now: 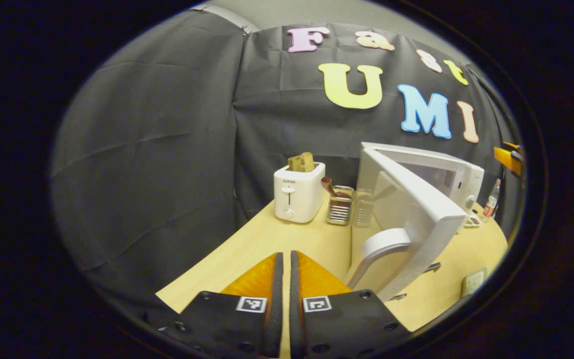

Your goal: Open the microwave oven with the left hand, put the food in, and close the microwave oven.

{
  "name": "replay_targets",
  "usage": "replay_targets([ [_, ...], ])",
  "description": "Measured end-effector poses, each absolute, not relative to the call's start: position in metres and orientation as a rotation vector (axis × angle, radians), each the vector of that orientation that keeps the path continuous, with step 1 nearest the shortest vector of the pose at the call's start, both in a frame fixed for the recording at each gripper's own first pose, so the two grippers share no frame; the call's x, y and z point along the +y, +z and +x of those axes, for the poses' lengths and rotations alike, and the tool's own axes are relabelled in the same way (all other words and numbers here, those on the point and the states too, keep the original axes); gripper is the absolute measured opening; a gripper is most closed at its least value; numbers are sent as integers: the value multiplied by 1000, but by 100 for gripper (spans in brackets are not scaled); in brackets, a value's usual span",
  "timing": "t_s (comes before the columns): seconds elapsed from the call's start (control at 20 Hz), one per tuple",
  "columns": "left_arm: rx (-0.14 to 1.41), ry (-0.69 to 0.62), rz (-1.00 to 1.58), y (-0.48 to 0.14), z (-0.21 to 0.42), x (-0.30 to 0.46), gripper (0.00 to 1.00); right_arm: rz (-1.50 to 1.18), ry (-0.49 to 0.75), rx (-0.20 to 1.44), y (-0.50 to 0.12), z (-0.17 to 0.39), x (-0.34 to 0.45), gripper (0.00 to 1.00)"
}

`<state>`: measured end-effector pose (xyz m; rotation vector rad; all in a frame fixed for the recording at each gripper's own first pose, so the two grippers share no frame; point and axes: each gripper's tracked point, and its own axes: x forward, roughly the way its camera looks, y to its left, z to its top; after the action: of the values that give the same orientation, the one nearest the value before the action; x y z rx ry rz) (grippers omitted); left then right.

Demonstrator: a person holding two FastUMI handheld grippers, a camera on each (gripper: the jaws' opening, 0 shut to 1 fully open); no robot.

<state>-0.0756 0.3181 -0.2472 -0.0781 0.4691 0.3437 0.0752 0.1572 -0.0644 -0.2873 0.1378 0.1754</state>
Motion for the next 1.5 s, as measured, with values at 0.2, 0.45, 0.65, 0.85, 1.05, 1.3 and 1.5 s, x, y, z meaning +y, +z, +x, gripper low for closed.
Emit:
replay_targets([
  [0.2,447,285,-74,-238,-59,286,7,-274,128,160,-68,65,120,95],
  [0.45,421,223,-38,-219,-48,252,7,-268,96,182,-75,58,82,94],
  [0.65,418,164,-11,-211,-32,210,7,-259,84,189,-77,55,57,95],
  [0.85,412,58,-2,-203,-11,160,7,-251,48,200,-80,52,29,94],
  [1.05,400,-38,13,-195,13,116,7,-261,0,221,-85,44,-5,95],
  [1.3,391,-152,18,-188,45,63,7,-248,-88,256,-93,30,-52,94],
  [1.5,386,-211,9,-188,75,33,7,-227,-163,282,-96,15,-88,97],
])
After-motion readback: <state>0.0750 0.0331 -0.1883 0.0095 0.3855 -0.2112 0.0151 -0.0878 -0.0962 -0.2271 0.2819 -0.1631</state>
